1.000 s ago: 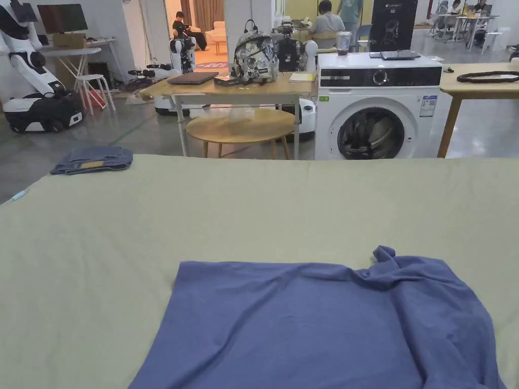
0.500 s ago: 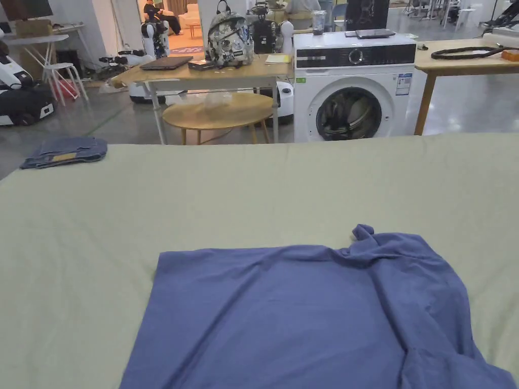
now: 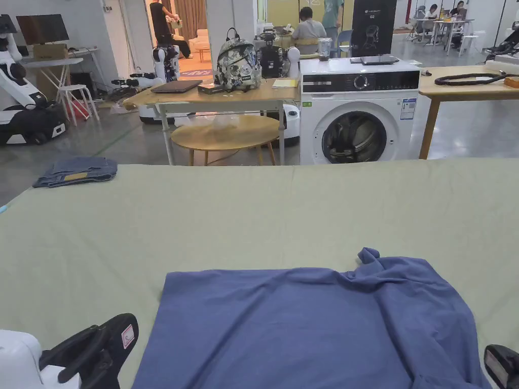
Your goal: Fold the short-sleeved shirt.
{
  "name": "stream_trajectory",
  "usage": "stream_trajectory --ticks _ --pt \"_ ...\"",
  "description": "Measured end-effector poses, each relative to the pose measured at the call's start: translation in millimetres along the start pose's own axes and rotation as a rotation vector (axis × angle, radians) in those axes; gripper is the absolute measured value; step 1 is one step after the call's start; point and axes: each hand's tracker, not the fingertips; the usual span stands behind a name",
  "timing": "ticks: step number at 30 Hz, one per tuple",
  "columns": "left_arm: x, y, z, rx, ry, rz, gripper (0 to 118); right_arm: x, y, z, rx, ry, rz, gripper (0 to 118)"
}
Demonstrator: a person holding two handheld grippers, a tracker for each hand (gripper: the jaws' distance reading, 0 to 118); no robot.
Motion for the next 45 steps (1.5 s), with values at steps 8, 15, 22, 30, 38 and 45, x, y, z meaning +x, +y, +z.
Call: stream_trajectory --ticks 8,15,22,30,38,45 --pt "-6 -2 -1 -0.022 0.03 -0.009 0 -3 5 -10 0.007 0.005 -0.031 0" --pt "-45 -53 3 -0.262 0.118 0.057 44 0 -18 -2 -0.051 -0.01 0.006 0" --pt "-75 -130 9 -0.48 0.183 0.159 44 5 -41 3 -0.134 -0.023 -0.008 0" --pt "-76 -170 -12 -0.609 0.199 0.174 29 16 -47 15 -0.163 -0.059 -0.055 0" --pt "-78 -172 -22 -0.654 0.189 0.157 6 43 -65 42 -0.155 -0.186 -0.071 15" --pt "-75 -171 -19 -0.649 0.186 0.178 6 74 -98 38 -0.23 -0.198 -0.146 65"
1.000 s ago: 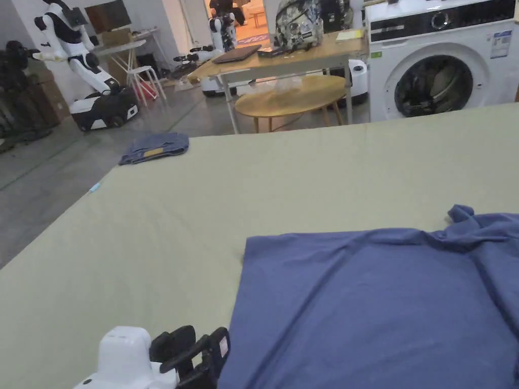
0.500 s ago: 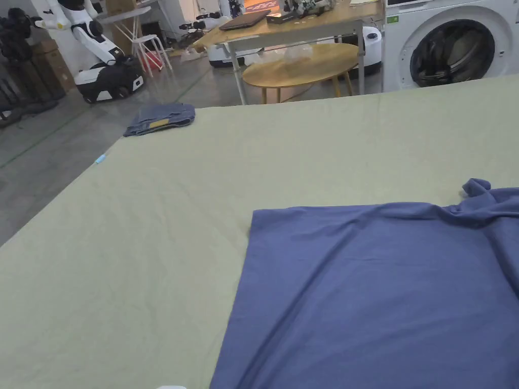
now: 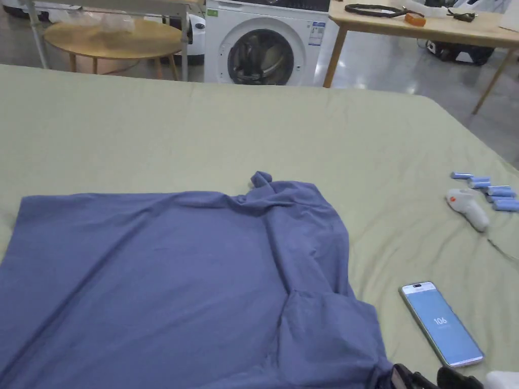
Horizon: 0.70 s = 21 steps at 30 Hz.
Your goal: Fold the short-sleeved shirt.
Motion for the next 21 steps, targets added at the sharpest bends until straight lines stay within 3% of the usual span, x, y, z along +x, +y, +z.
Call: stream_trajectory --ticks 8,13,15,17,21 --pt "-2 -2 1 -0.002 -0.001 0.009 6 1 -23 -44 -0.074 0.044 -0.047 63" --pt "-3 -4 3 0.0 -0.002 0.015 6 10 -28 -56 -0.116 0.113 -0.131 26" --pt "-1 -3 4 0.003 -0.007 0.028 6 7 -28 -54 -0.116 0.12 -0.124 22" --pt "-1 -4 9 0.019 -0.026 0.053 6 4 -28 -51 -0.109 0.111 -0.103 7" --pt "1 14 33 0.142 -0.126 0.173 5 0 -5 -37 -0.055 0.13 -0.084 5"
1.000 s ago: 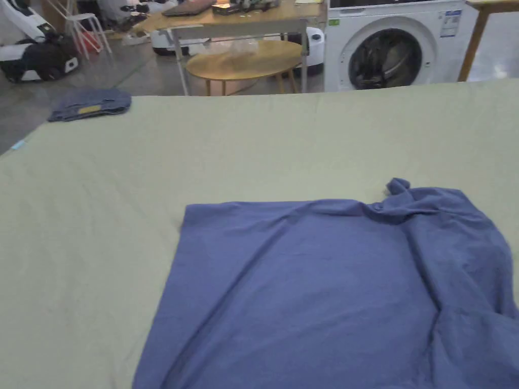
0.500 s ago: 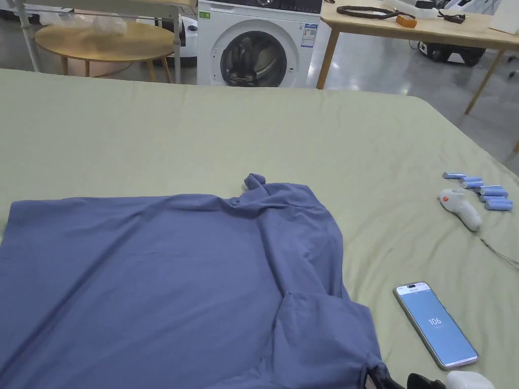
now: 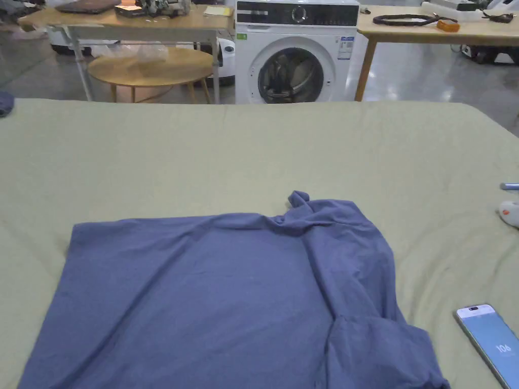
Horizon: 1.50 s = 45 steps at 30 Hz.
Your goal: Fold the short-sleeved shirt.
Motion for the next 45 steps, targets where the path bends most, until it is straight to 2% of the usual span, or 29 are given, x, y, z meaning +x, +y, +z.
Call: stream_trajectory --ticks 2,8,13,15,16,17,18,19,22,26,30,32,34,35,37,38,45 --pt "11 29 1 0.043 -0.017 -0.026 5 -4 26 -3 0.034 0.037 0.018 5" --pt "19 110 -43 0.149 -0.074 -0.121 5 -16 106 -69 0.07 0.037 0.062 4" --pt "-8 164 -116 0.059 -0.037 -0.119 5 -39 155 -135 0.043 0.019 0.093 4" --pt "-5 176 -143 0.009 -0.023 -0.08 5 -44 161 -161 0.006 -0.02 0.112 5" --pt "-7 179 -153 -0.011 -0.014 -0.058 5 -45 161 -172 -0.01 -0.038 0.118 10" --pt "-8 181 -160 -0.019 0.001 -0.052 15 -46 160 -179 -0.017 -0.066 0.126 28" --pt "-7 180 -165 -0.009 0.015 -0.066 31 -47 159 -184 -0.022 -0.111 0.141 44" --pt "-5 178 -166 0.021 0.052 -0.119 46 -47 158 -187 -0.022 -0.134 0.159 49" --pt "9 178 -143 0.068 0.011 -0.214 48 -28 161 -194 0.001 -0.118 0.161 49" --pt "36 178 -109 0.168 0.031 -0.338 48 -36 161 -154 0.072 -0.086 0.175 49" --pt "60 168 -70 0.231 -0.057 -0.334 48 -46 146 -114 0.104 -0.015 0.21 49" --pt "68 161 -58 0.238 -0.109 -0.33 48 -52 138 -103 0.1 -0.008 0.23 46" --pt "76 155 -47 0.24 -0.112 -0.347 46 -65 126 -88 0.103 -0.019 0.258 30" --pt "79 149 -41 0.253 -0.119 -0.361 35 -69 119 -84 0.105 -0.03 0.271 17" --pt "85 135 -34 0.284 -0.113 -0.382 4 -68 109 -82 0.099 -0.014 0.278 6" --pt "83 130 -34 0.295 -0.108 -0.382 0 -71 103 -80 0.095 -0.019 0.286 0" --pt "60 108 -26 0.251 -0.098 -0.284 0 -81 77 -59 0.116 -0.019 0.29 0"
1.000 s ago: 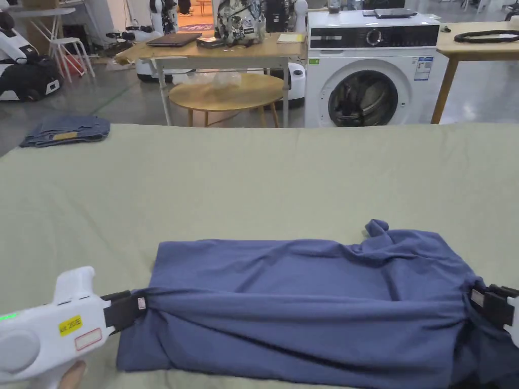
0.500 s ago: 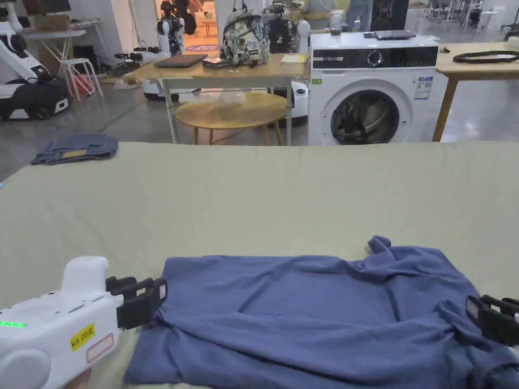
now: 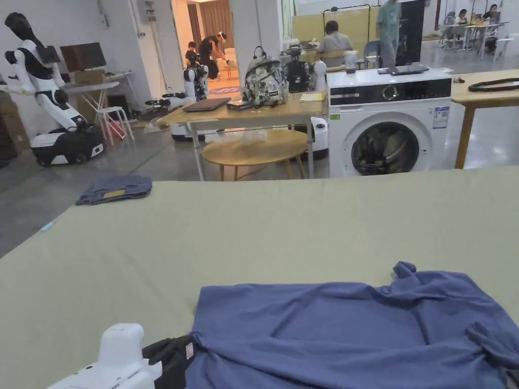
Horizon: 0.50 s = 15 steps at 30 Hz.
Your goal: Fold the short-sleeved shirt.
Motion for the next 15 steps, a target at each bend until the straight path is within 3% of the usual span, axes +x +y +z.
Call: stream_trajectory --ticks 9,11,15 --pt "-40 -15 -34 -0.167 0.049 0.119 3 8 -8 18 0.018 0.049 -0.114 0" --pt "-52 -21 -51 -0.175 0.032 0.156 30 13 -10 20 0.014 0.045 -0.124 0" --pt "-74 -33 -95 -0.247 0.146 0.204 35 25 -15 26 -0.01 0.017 -0.151 0"
